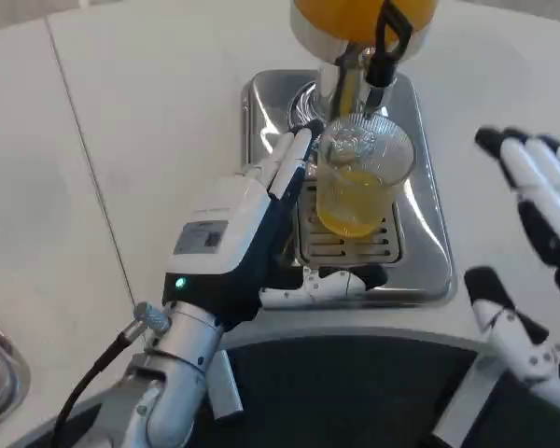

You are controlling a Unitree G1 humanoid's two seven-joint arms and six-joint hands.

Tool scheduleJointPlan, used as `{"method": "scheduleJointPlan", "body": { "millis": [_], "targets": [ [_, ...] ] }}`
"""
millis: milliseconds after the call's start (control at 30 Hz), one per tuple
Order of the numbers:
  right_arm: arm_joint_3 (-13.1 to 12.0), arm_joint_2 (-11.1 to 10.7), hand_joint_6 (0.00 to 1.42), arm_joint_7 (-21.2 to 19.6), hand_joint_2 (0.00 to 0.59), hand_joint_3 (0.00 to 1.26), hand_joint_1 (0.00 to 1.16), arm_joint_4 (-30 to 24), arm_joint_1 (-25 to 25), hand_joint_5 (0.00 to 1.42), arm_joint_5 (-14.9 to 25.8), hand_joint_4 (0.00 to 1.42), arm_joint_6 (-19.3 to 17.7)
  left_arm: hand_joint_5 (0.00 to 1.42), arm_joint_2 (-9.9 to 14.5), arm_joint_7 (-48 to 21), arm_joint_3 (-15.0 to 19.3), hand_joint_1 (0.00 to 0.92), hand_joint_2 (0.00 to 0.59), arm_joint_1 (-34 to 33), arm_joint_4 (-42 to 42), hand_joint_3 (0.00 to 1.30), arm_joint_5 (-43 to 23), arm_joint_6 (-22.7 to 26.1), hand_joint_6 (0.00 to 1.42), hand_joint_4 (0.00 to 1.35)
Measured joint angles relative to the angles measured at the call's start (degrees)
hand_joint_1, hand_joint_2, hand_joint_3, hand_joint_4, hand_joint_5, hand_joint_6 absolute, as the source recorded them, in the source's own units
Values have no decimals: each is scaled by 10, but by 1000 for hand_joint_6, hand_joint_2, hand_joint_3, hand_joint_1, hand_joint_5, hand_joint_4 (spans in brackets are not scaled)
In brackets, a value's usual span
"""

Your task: Grasp the cup under the faucet to collect the drink, then remove the cup.

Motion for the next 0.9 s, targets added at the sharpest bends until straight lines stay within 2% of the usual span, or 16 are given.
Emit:
{"method": "scheduleJointPlan", "body": {
  "millis": [133, 367, 567, 900],
  "targets": [
    [-1, 1, 18, -7, 531, 0, 166, 5, 42, 0, 8, 0, -39, 161, -9, 6, 1, 185, 24, -16, 27, 0, -12, -2, 207, 0],
    [-15, 2, 31, -8, 532, 0, 177, 10, 88, 0, 19, 0, -71, 181, -19, 20, 10, 185, 27, -38, 68, 0, -45, -7, 219, 0],
    [-34, 1, 42, -8, 526, 0, 192, 14, 91, 0, 27, 0, -71, 197, -22, 37, 12, 187, 32, -52, 83, 0, -49, -19, 237, 0],
    [-35, 1, 57, 7, 510, 0, 204, 12, 93, 3, 37, 0, -67, 236, -34, 38, -1, 230, 33, -73, 117, 0, -54, -29, 276, 0]
  ]
}}
